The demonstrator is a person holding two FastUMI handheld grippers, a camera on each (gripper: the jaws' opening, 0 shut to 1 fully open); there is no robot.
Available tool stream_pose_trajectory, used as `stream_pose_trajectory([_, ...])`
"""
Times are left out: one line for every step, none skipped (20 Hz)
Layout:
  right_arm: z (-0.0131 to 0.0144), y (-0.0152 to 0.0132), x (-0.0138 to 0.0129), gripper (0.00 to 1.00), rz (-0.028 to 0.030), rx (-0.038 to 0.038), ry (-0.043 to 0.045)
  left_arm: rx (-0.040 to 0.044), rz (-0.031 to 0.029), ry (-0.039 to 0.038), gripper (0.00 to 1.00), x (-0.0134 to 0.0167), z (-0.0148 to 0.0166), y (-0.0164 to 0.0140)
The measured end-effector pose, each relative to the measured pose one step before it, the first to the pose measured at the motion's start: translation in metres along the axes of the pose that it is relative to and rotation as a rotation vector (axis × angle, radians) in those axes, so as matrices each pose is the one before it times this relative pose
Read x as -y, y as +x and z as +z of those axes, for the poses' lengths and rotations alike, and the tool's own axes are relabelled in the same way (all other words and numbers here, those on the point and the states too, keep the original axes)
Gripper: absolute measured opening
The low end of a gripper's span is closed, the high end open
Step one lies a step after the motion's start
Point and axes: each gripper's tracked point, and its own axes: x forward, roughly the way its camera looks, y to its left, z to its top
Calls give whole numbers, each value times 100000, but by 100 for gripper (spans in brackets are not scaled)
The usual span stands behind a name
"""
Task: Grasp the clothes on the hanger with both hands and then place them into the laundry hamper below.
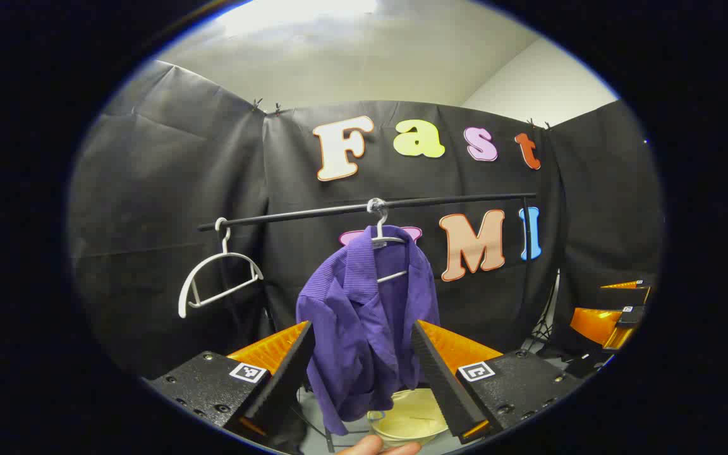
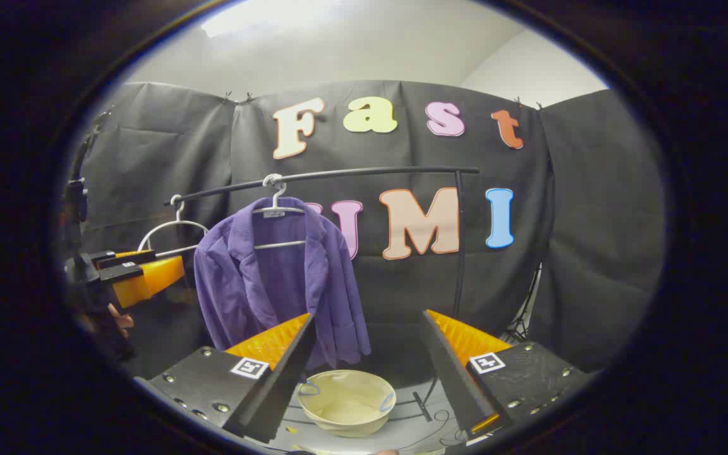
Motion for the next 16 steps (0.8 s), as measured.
stream_pose_trajectory([212,-158,334,96,570,-157,-78,-615,178,-119,92,452,-216,85])
stream_pose_trajectory([253,6,528,97,-354,411,-929,119,148,-167,92,415,31,157])
stream_pose_trajectory([249,-203,578,98,-291,579,-1044,-382,63,-36,92,506,-102,93])
stream_pose_trajectory([156,-38,340,100,47,427,-606,-514,313,149,94,431,-34,225])
stream_pose_trajectory([37,-73,351,95,30,398,-3,-377,365,206,92,347,-85,128])
stream_pose_trajectory([-126,10,207,97,760,224,398,45,50,-135,92,393,91,105])
stream_pose_trajectory([-17,159,48,98,1044,-218,723,339,401,-285,92,340,137,29])
stream_pose_trajectory([34,233,152,100,649,416,561,526,538,-249,92,286,265,104])
stream_pose_trajectory([132,134,178,98,902,110,261,-128,322,78,92,355,-73,104])
stream_pose_trajectory([-235,151,-171,95,1555,-176,75,-18,642,195,92,218,50,144])
stream_pose_trajectory([-174,113,64,96,697,-22,-89,-66,538,-109,92,150,-70,33])
stream_pose_trajectory([-165,197,190,97,324,-212,-33,-194,488,-131,92,139,-45,101])
stream_pose_trajectory([-214,217,161,97,553,-322,136,-615,836,101,92,74,-341,24])
stream_pose_trajectory([-301,211,131,98,43,-188,393,-301,1092,84,93,-34,-120,210])
stream_pose_trajectory([-126,173,120,99,-12,150,927,-571,1428,-225,93,-180,-290,86])
stream_pose_trajectory([-251,358,-57,100,794,19,1470,-573,817,-981,94,-15,-238,114])
